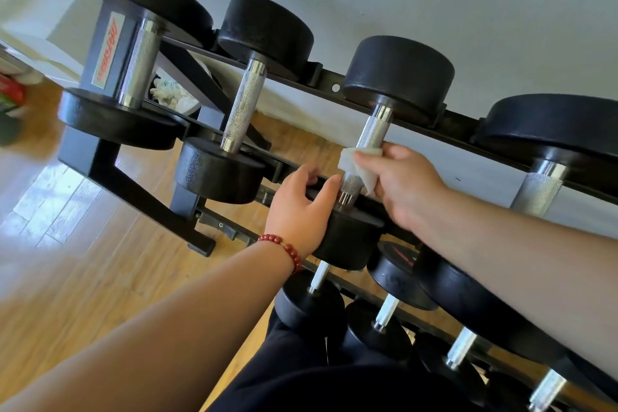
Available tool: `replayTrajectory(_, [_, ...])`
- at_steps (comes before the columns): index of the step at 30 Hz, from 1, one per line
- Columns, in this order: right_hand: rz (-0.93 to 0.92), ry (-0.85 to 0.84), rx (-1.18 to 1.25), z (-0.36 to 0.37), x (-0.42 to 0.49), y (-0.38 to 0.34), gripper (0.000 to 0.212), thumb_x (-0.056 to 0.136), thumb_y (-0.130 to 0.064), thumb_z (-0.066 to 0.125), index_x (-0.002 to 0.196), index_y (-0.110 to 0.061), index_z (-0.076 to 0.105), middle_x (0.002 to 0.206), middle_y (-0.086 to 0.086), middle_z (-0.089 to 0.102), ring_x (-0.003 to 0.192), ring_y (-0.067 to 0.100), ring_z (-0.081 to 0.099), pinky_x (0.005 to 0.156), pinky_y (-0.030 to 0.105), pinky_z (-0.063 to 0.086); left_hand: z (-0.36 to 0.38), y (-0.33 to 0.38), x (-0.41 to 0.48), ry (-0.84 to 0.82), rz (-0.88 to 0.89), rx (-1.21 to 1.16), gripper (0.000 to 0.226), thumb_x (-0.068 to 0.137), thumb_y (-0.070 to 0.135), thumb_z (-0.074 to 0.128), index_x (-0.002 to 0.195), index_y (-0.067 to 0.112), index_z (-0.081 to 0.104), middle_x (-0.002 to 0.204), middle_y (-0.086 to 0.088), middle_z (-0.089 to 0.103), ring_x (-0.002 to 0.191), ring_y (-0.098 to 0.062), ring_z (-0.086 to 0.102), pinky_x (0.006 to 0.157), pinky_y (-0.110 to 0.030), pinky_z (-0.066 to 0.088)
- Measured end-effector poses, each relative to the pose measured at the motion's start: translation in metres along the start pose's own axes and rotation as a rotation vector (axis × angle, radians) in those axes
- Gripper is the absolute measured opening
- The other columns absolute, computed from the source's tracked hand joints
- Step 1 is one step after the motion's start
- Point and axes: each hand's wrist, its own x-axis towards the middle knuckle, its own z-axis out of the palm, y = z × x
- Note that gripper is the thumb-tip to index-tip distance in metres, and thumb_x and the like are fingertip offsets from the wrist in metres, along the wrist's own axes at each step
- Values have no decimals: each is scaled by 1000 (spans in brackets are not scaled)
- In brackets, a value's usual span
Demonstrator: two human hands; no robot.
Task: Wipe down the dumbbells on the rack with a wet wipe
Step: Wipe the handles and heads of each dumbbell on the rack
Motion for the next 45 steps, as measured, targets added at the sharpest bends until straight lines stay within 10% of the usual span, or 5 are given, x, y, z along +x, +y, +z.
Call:
replayTrajectory(18, [183, -228, -279, -9, -13, 12, 36, 80, -17, 76, 114, -14, 65, 101, 8, 73, 95, 26, 69, 87, 45, 55, -3, 4, -3, 4, -7, -20, 43, 99, 43, 42, 133, 19, 52, 112, 13, 50, 104, -4, 48, 84, -19, 36])
replayTrajectory(41, [18, 28, -209, 8, -18, 21, 51, 71, -47, 80, 112, -20, 66, 99, 3, 71, 94, 25, 67, 85, 45, 57, -2, 4, -3, 37, 26, -41, 39, 102, 40, 38, 131, 18, 54, 109, 11, 53, 96, -2, 48, 72, -9, 33])
replayTrajectory(45, [-56, 17, -161, 3, -30, 26, 32, 84, -24, 67, 116, -24, 67, 105, -2, 71, 102, 18, 66, 93, 42, 54, -2, 1, -2, 17, 38, -83, 39, 103, 40, 35, 130, 20, 55, 111, 10, 55, 99, -3, 49, 75, -14, 35])
